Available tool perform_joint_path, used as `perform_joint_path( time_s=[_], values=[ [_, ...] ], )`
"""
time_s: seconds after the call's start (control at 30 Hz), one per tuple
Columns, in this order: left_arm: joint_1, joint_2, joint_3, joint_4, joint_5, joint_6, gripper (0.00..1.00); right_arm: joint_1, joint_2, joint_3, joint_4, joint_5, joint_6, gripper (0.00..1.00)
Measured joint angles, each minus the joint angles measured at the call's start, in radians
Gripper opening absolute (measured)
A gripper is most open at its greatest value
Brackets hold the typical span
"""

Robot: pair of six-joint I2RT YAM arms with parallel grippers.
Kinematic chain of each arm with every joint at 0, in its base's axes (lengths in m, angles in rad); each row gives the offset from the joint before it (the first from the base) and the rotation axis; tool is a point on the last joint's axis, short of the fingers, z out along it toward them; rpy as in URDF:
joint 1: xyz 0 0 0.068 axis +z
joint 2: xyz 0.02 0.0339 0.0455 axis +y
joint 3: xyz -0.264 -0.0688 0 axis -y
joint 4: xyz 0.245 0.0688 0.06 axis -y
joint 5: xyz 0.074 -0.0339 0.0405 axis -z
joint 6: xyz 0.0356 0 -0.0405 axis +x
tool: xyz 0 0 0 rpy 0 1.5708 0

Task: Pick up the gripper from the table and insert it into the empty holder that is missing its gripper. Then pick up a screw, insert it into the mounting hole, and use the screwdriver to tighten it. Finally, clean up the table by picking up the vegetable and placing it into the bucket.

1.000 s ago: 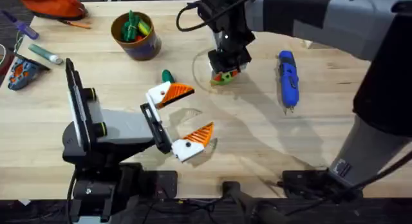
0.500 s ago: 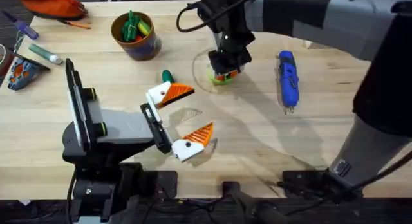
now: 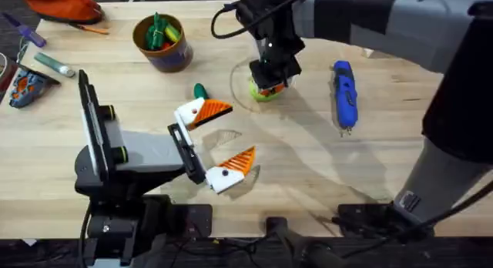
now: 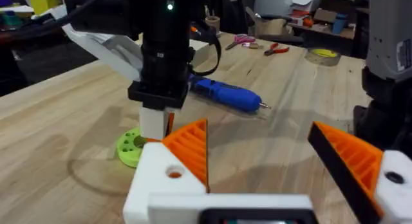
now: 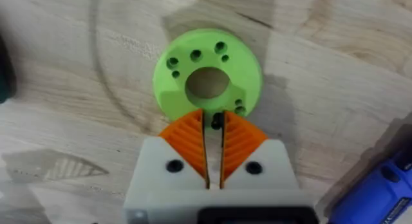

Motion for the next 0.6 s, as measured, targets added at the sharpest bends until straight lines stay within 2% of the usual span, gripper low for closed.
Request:
perform_joint_path(
  time_s=[0.3,0.6],
  values=[
    [0.0,0.0,0.0,0.0,0.0,0.0,0.985,0.002,0.0,0.0,-0.002,0.015,0.0,0.014],
    [0.0,0.0,0.0,0.0,0.0,0.0,0.985,0.002,0.0,0.0,-0.003,0.024,0.0,0.007]
  ],
)
